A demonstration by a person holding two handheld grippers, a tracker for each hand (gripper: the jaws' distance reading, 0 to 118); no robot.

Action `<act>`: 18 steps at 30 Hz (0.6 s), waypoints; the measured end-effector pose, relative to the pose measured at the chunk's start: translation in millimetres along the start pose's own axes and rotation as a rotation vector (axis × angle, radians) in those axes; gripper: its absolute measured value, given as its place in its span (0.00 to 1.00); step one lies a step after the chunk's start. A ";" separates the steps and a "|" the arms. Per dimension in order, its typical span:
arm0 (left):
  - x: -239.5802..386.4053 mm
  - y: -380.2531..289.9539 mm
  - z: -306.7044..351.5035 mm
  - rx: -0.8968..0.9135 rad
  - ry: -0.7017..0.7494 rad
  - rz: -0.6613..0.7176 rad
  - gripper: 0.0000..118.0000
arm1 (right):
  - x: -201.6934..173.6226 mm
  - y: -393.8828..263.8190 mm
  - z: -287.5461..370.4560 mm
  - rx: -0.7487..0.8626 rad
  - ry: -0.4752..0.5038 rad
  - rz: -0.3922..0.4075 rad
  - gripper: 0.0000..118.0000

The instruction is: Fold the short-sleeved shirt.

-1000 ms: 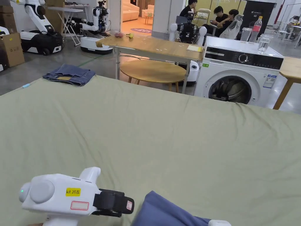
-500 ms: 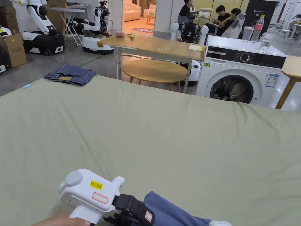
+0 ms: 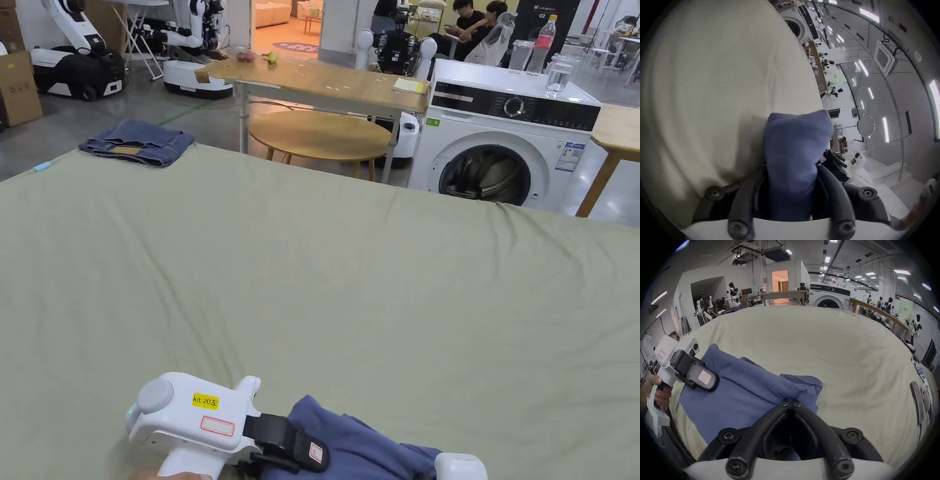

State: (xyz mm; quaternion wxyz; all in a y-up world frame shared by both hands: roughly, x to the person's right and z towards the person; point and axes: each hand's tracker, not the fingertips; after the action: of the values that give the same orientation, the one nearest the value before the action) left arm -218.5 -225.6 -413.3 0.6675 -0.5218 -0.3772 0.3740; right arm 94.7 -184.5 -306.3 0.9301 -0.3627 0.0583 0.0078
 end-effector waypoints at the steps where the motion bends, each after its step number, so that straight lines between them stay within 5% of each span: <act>1: 1.8 -2.1 0.5 0.005 0.002 -0.005 0.20 | -0.5 0.2 0.8 0.001 -0.003 0.002 0.00; 11: 40.3 -4.0 48.7 0.048 0.078 -0.072 0.18 | -10.9 35.0 19.2 0.115 -0.022 0.046 0.00; 18: 67.4 4.6 172.4 0.129 0.288 -0.118 0.18 | -39.2 68.8 19.8 0.215 0.014 0.079 0.00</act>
State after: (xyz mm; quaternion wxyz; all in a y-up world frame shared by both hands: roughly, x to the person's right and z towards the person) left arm -343.7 -93.1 -380.7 0.7676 -0.5031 -0.2827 0.2788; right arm 54.0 -119.3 -333.7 0.9622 -0.2582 0.0796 0.0354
